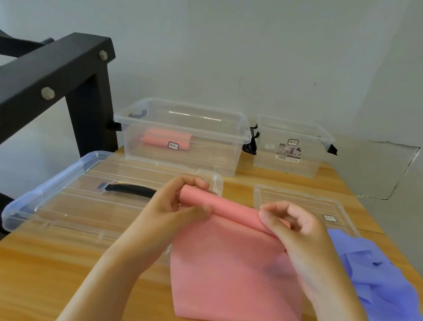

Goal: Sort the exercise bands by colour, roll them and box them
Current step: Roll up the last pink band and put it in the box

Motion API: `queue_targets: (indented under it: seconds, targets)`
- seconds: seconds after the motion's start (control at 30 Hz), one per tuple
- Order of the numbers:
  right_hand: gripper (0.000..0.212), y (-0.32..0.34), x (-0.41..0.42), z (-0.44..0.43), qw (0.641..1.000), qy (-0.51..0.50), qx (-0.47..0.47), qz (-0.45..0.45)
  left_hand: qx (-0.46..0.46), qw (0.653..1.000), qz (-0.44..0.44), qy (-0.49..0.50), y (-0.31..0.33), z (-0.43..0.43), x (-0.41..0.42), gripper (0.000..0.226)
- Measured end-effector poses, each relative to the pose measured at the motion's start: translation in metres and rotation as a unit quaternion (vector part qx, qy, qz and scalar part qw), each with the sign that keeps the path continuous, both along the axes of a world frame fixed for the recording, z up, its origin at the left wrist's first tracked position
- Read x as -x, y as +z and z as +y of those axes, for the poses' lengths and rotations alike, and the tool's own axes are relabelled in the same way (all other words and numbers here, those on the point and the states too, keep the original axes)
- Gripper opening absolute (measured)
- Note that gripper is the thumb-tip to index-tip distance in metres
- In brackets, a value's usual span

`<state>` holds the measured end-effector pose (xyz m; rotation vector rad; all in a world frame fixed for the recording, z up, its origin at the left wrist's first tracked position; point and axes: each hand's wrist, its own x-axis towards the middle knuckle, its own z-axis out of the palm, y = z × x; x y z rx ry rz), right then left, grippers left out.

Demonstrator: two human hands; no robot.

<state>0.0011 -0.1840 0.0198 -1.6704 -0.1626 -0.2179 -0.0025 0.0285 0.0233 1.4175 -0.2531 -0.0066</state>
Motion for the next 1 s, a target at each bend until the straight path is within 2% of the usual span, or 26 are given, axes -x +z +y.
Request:
queue_targets:
  seconds: [0.13, 0.23, 0.33, 0.5, 0.57, 0.63, 0.7, 0.87, 0.93, 1.0]
  targets:
    - [0.016, 0.0066, 0.0040, 0.0005, 0.999, 0.003, -0.028, -0.037, -0.077, 0.996, 0.009, 0.037, -0.0041, -0.0025, -0.0018, 0.005]
    - [0.017, 0.0053, 0.0029, -0.0028, 0.998, 0.021, -0.050, 0.011, -0.010, 1.000, -0.019, 0.023, -0.0012, -0.0024, -0.0012, 0.015]
    - [0.010, 0.0018, 0.0009, -0.0021, 0.999, 0.010, -0.016, 0.032, 0.033, 0.999, -0.017, 0.010, 0.0001, -0.0003, -0.0014, 0.025]
    - [0.021, 0.0080, 0.0050, -0.0022, 0.999, 0.006, -0.025, -0.030, -0.051, 0.998, 0.024, 0.030, -0.0033, -0.0041, -0.0017, 0.019]
    - [0.022, 0.0076, 0.0046, -0.0044, 0.999, 0.028, -0.033, -0.014, -0.037, 0.999, 0.007, 0.036, -0.0031, -0.0043, -0.0017, 0.010]
    - [0.024, 0.0051, 0.0039, -0.0042, 0.999, 0.038, -0.029, 0.020, 0.002, 1.000, -0.010, 0.022, -0.0007, -0.0033, -0.0011, 0.020]
    - [0.012, 0.0036, 0.0026, -0.0027, 0.999, 0.023, -0.009, 0.032, 0.028, 0.999, -0.016, 0.009, -0.0004, -0.0014, -0.0023, 0.024]
    - [0.020, 0.0089, 0.0061, -0.0038, 1.000, 0.009, 0.004, -0.025, -0.062, 0.998, 0.019, 0.017, -0.0060, -0.0022, -0.0033, 0.018]
    - [0.023, 0.0101, 0.0075, -0.0057, 0.999, 0.033, -0.022, -0.016, -0.037, 0.999, 0.003, 0.021, -0.0056, -0.0028, -0.0033, 0.011]
    - [0.018, 0.0085, 0.0067, -0.0056, 0.998, 0.044, -0.030, 0.019, 0.001, 1.000, -0.021, 0.004, -0.0046, -0.0021, -0.0039, 0.021]
